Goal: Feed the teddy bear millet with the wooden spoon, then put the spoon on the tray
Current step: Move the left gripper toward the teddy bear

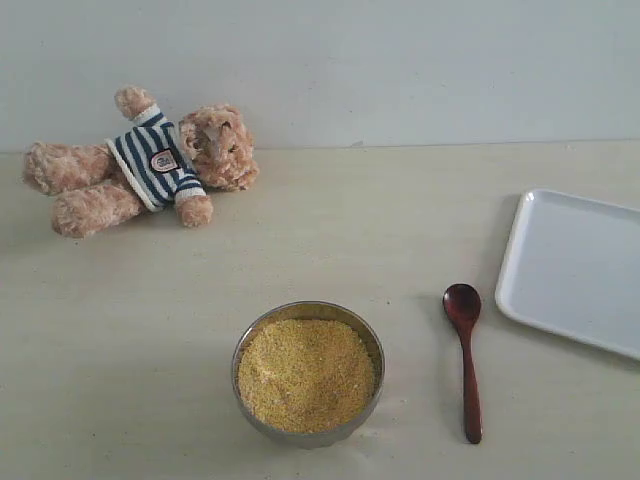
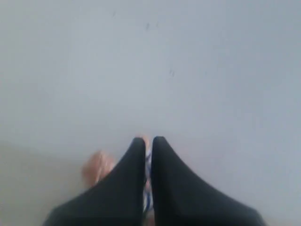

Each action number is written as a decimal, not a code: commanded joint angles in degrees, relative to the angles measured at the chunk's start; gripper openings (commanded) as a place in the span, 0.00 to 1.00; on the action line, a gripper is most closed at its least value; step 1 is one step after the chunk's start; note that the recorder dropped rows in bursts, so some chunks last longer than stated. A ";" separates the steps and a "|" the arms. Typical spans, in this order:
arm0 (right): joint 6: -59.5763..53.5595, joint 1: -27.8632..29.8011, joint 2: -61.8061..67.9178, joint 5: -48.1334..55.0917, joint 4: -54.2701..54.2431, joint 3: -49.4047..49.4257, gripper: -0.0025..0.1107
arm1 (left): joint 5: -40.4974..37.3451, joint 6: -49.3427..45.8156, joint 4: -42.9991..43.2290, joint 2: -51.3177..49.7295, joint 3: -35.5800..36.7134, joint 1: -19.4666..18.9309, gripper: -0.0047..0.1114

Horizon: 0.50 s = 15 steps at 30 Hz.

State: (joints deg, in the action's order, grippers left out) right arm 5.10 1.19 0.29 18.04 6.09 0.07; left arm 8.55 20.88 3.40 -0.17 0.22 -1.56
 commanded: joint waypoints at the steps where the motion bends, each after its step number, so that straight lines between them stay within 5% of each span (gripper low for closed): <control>1: 0.00 0.42 -0.29 -0.65 0.42 -0.07 0.03 | 29.37 -1.83 -3.40 0.17 -0.22 0.12 0.08; 3: 0.00 0.42 -0.29 -0.65 0.42 -0.07 0.03 | 32.13 -4.55 -11.40 0.17 -2.20 0.12 0.08; 8: 0.00 0.42 -0.29 -0.65 0.42 -0.07 0.03 | 27.40 -35.98 -36.92 -13.17 -12.62 0.12 0.08; 11: 0.00 0.42 -0.29 -0.65 0.42 -0.07 0.03 | 20.97 -38.58 -31.58 -33.28 -21.87 0.12 0.08; 15: 0.00 0.42 -0.29 -0.65 0.42 -0.07 0.03 | -3.48 -37.06 -23.01 -58.63 -41.42 0.12 0.08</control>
State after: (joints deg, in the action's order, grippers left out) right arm 5.10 1.19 0.29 18.04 6.09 0.07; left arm 21.40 -15.64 -24.54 -43.34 -30.01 -1.56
